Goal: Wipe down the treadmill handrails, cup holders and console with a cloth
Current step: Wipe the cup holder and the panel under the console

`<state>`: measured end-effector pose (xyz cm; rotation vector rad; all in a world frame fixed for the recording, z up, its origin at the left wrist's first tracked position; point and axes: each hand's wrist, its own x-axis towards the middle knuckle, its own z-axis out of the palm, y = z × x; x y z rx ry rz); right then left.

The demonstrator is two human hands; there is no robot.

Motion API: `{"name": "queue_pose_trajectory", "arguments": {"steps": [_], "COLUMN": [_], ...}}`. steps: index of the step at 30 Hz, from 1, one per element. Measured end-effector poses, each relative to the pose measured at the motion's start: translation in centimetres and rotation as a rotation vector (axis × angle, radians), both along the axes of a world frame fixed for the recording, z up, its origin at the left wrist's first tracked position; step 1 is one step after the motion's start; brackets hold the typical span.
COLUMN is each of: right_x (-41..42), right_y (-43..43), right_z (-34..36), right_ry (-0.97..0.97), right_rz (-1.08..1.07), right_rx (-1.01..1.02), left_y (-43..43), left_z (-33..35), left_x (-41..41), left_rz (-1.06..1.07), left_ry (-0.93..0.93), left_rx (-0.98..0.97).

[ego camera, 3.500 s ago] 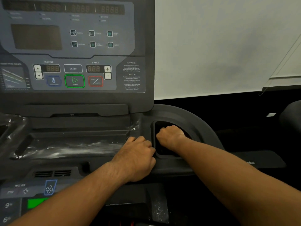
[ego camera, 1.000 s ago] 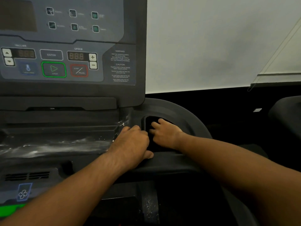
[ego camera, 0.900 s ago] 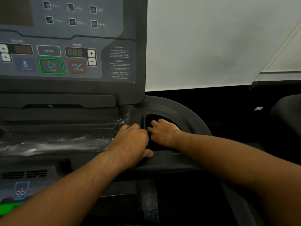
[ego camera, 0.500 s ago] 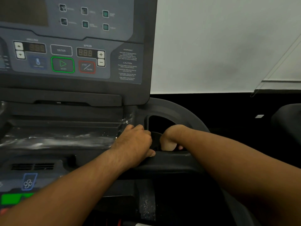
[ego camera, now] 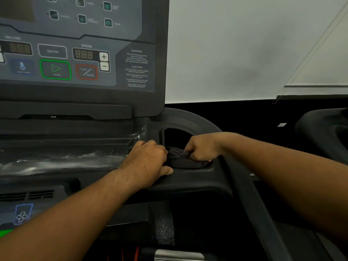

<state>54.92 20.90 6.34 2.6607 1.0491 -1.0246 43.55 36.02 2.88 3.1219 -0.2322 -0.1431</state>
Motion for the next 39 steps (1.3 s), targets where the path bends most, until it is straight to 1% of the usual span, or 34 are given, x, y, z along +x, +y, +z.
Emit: {"name": "queue_pose_trajectory", "arguments": {"steps": [2, 4, 6, 7, 8, 9, 11, 12, 15, 18, 19, 21, 23, 25, 26, 28, 31, 32, 34, 36, 39], "right_x": [-0.2, -0.6, -0.8, -0.9, -1.0, -1.4, -2.6, -3.4, -4.9, -6.0, -6.3, -7.3, -8.3, -8.8, -8.8, -8.1, -5.0, -3.6, -1.3, 0.0, 0.7], "right_y": [-2.4, -5.1, -7.5, -8.4, -9.2, -9.9, -10.5, -10.5, -9.4, -6.8, -5.5, -2.4, 0.3, 1.2, 0.7, -1.4, -6.3, -7.9, -10.1, -10.7, -10.5], "right_z": [1.5, 2.6, 3.0, 2.9, 2.5, 1.9, 0.1, -1.2, -4.0, -5.4, -5.6, -5.6, -5.5, -5.9, -6.0, -6.2, -4.8, -4.1, -2.8, -2.1, -2.0], "right_ry": [-0.172, -0.308, -0.461, -0.525, -0.537, -0.483, -0.336, -0.315, -0.384, -0.629, -0.661, -0.639, -0.557, -0.553, -0.577, -0.587, -0.462, -0.456, -0.449, -0.49, -0.599], "right_rz": [0.137, 0.24, 0.359, 0.4, 0.399, 0.361, 0.293, 0.263, 0.13, 0.237, 0.216, 0.157, 0.046, -0.034, -0.01, 0.141, 0.278, 0.303, 0.377, 0.453, 0.486], "right_rx": [0.04, 0.021, -0.046, -0.112, -0.148, -0.13, 0.031, 0.094, 0.178, 0.224, 0.274, 0.375, 0.411, 0.447, 0.466, 0.446, 0.303, 0.259, 0.234, 0.184, 0.114], "left_y": [0.3, 0.5, 0.6, 0.6, 0.6, 0.5, 0.6, 0.7, 1.2, 1.8, 2.0, 2.2, 2.0, 1.7, 1.5, 1.1, 0.6, 0.5, 0.2, 0.1, -0.1], "left_z": [0.2, 0.2, 0.3, 0.3, 0.4, 0.4, 0.5, 0.5, 0.8, 1.4, 1.5, 1.9, 1.9, 1.8, 1.6, 1.2, 0.7, 0.6, 0.5, 0.4, 0.4], "left_x": [0.1, 0.1, 0.1, 0.1, 0.2, 0.2, 0.0, -0.2, -1.2, -1.9, -2.0, -1.9, -1.9, -2.0, -2.1, -2.0, -2.0, -2.0, -2.0, -2.1, -2.1], "left_rz": [-0.013, -0.022, -0.03, -0.032, -0.034, -0.035, -0.033, -0.026, 0.047, 0.102, 0.118, 0.144, 0.165, 0.176, 0.174, 0.163, 0.129, 0.122, 0.112, 0.107, 0.094], "left_ry": [0.008, 0.015, 0.015, 0.014, 0.015, 0.02, 0.029, 0.019, -0.079, -0.166, -0.183, -0.204, -0.217, -0.228, -0.233, -0.232, -0.203, -0.196, -0.179, -0.167, -0.16], "left_rx": [-0.026, -0.042, -0.037, -0.027, -0.018, -0.012, -0.02, -0.03, -0.092, -0.108, -0.098, -0.094, -0.112, -0.123, -0.122, -0.107, -0.09, -0.096, -0.106, -0.101, -0.093]}}
